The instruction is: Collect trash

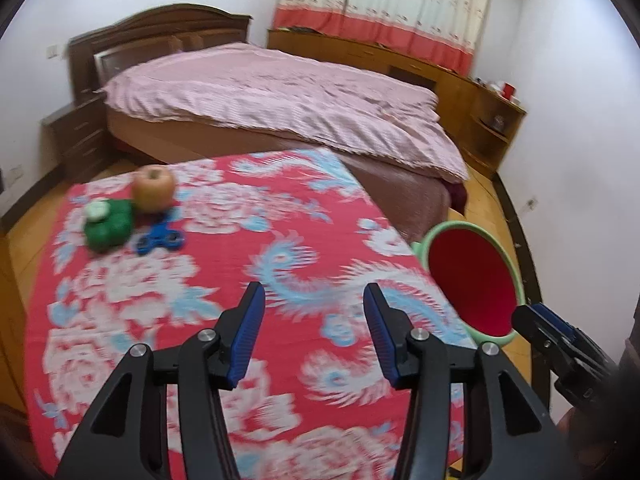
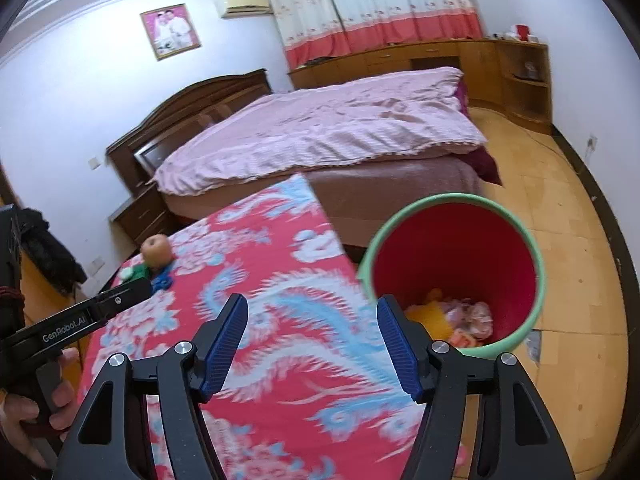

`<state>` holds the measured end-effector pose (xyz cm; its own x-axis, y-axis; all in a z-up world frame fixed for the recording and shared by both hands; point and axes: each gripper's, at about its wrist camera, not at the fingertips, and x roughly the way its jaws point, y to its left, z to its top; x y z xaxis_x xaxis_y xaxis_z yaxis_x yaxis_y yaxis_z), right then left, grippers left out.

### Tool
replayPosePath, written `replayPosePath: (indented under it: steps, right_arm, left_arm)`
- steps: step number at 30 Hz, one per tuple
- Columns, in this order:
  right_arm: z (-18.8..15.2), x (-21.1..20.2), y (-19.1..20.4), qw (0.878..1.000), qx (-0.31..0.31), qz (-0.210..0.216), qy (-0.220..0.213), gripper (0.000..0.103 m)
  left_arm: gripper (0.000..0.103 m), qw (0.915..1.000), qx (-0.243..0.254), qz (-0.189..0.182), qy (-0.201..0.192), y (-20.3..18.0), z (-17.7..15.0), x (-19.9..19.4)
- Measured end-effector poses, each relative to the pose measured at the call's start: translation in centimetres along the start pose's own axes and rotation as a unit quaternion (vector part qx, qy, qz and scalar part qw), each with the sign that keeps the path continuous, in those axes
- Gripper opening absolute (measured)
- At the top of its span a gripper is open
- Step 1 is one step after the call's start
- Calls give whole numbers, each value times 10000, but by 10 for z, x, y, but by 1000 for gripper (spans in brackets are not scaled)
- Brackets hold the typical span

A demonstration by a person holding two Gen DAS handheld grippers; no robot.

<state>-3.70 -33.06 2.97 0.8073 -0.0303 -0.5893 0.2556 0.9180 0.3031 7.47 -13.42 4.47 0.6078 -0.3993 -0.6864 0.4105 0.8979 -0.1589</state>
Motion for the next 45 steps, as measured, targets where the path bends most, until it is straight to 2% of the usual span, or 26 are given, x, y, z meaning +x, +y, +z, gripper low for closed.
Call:
replayPosePath:
  steps: [10, 16, 27, 45]
  right_arm:
    - [-17, 0, 57, 9990, -398, 217, 33, 69]
    - [-31, 0, 79, 9976, -640, 254, 90, 69]
    - [-43, 4, 85, 9968, -728, 235, 217, 69]
    - [-44, 4, 81, 9972, -670, 213, 253, 69]
  left_arm:
    - [51, 9959, -340, 761, -353, 51, -24, -43]
    - [51, 9915, -631, 1009, -524, 66, -47, -57]
    - [51, 9891, -833, 1140, -423, 73, -68, -56]
    - [51, 9894, -757, 1149, -459, 65, -68, -56]
